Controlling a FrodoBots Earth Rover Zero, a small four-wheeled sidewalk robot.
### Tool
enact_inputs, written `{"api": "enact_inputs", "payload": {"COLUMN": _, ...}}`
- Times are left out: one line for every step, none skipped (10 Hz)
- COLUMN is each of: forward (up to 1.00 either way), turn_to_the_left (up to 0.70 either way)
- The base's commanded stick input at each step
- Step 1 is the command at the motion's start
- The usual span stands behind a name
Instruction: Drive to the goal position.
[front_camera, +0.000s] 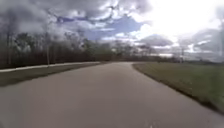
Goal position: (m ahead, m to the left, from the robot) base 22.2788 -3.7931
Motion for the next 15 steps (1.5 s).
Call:
{"api": "enact_inputs", "payload": {"forward": 1.00, "turn_to_the_left": -0.37}}
{"api": "enact_inputs", "payload": {"forward": 1.00, "turn_to_the_left": -0.26}}
{"api": "enact_inputs", "payload": {"forward": 1.00, "turn_to_the_left": 0.00}}
{"api": "enact_inputs", "payload": {"forward": 1.00, "turn_to_the_left": 0.00}}
{"api": "enact_inputs", "payload": {"forward": 1.00, "turn_to_the_left": 0.00}}
{"api": "enact_inputs", "payload": {"forward": 1.00, "turn_to_the_left": 0.00}}
{"api": "enact_inputs", "payload": {"forward": 1.00, "turn_to_the_left": 0.00}}
{"api": "enact_inputs", "payload": {"forward": 1.00, "turn_to_the_left": 0.00}}
{"api": "enact_inputs", "payload": {"forward": 1.00, "turn_to_the_left": 0.00}}
{"api": "enact_inputs", "payload": {"forward": 1.00, "turn_to_the_left": 0.00}}
{"api": "enact_inputs", "payload": {"forward": 1.00, "turn_to_the_left": 0.00}}
{"api": "enact_inputs", "payload": {"forward": 1.00, "turn_to_the_left": 0.00}}
{"api": "enact_inputs", "payload": {"forward": 1.00, "turn_to_the_left": 0.00}}
{"api": "enact_inputs", "payload": {"forward": 1.00, "turn_to_the_left": 0.00}}
{"api": "enact_inputs", "payload": {"forward": 1.00, "turn_to_the_left": 0.00}}
